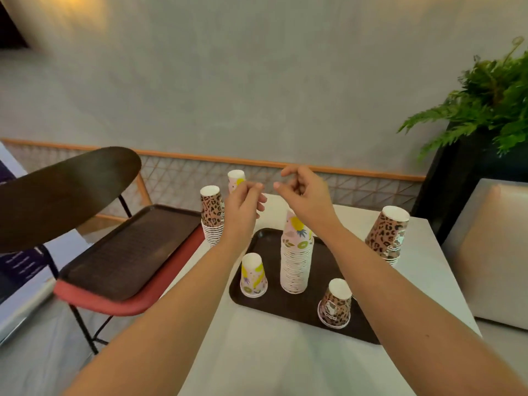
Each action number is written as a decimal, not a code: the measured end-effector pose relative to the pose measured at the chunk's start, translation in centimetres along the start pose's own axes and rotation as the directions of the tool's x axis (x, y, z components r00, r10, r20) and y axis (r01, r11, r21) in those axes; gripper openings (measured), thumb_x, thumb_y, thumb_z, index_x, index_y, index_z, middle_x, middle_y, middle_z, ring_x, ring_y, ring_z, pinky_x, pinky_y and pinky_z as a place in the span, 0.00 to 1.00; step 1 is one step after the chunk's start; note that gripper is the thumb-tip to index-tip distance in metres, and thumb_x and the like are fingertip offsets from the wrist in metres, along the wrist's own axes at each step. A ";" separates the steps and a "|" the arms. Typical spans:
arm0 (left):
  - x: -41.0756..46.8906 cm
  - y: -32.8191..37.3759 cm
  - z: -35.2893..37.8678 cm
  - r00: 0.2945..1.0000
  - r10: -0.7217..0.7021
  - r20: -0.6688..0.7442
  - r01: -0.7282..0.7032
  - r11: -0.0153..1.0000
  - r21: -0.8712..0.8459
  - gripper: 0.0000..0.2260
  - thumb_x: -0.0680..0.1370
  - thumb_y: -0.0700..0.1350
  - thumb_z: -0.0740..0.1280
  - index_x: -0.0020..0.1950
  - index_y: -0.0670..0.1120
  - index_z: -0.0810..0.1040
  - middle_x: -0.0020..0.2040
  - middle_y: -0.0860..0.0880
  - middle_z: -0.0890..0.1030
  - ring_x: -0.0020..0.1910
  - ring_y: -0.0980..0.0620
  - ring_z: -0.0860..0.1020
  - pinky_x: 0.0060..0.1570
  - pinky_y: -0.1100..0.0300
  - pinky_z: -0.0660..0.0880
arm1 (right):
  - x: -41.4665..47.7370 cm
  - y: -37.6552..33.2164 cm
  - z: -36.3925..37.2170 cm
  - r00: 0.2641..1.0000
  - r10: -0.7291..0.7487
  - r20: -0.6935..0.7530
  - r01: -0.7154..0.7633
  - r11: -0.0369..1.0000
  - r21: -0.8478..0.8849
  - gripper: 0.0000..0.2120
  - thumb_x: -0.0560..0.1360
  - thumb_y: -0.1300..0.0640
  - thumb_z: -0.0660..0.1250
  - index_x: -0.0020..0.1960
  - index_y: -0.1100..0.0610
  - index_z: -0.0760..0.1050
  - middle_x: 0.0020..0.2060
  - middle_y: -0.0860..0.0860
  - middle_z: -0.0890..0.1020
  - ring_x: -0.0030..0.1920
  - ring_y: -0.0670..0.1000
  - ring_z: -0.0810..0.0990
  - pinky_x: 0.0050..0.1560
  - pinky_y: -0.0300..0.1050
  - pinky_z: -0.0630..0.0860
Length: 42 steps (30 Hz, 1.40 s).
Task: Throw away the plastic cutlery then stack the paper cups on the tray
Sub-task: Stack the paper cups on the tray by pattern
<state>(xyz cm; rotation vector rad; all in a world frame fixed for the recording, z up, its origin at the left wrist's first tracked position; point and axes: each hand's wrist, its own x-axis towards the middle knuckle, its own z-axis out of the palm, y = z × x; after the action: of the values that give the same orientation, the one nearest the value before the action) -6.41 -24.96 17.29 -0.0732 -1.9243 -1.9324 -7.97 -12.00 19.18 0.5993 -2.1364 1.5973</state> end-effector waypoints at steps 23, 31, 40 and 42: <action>3.6 -15.4 -16.2 0.842 -0.526 -0.122 0.523 0.739 0.425 0.31 0.70 0.46 0.75 0.69 0.47 0.64 0.63 0.48 0.70 0.55 0.51 0.72 0.49 0.60 0.69 | 2.6 9.4 16.8 0.678 0.580 0.452 -0.508 0.814 -0.282 0.46 0.68 0.48 0.75 0.76 0.55 0.52 0.75 0.52 0.61 0.74 0.54 0.61 0.70 0.51 0.63; 6.5 -20.7 -16.9 0.779 -0.627 0.017 0.561 0.710 0.426 0.40 0.66 0.44 0.78 0.73 0.44 0.60 0.70 0.44 0.66 0.67 0.46 0.68 0.53 0.59 0.69 | 4.8 11.1 20.1 0.792 0.525 0.312 -0.472 0.850 -0.233 0.50 0.65 0.50 0.77 0.77 0.54 0.50 0.73 0.53 0.63 0.73 0.53 0.62 0.68 0.49 0.63; 10.2 -25.2 -17.3 0.761 -0.632 0.147 0.502 0.716 0.485 0.44 0.65 0.43 0.79 0.74 0.42 0.58 0.73 0.43 0.61 0.71 0.45 0.64 0.68 0.51 0.66 | 6.1 11.4 23.2 0.900 0.424 0.099 -0.414 0.904 -0.107 0.33 0.68 0.54 0.75 0.69 0.52 0.64 0.55 0.42 0.72 0.56 0.40 0.70 0.52 0.29 0.68; 10.7 -25.8 -17.0 0.760 -0.624 0.180 0.486 0.730 0.480 0.47 0.62 0.46 0.80 0.75 0.43 0.58 0.73 0.44 0.61 0.72 0.45 0.63 0.70 0.48 0.64 | 6.5 11.8 23.5 0.907 0.414 0.074 -0.402 0.905 -0.137 0.30 0.69 0.54 0.75 0.67 0.53 0.66 0.54 0.42 0.74 0.55 0.41 0.72 0.55 0.36 0.72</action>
<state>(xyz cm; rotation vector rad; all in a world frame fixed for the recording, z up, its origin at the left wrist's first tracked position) -20.26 -45.08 -4.47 0.3850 -2.8101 -1.8880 -21.41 -32.23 7.30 0.2007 -2.5408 1.6546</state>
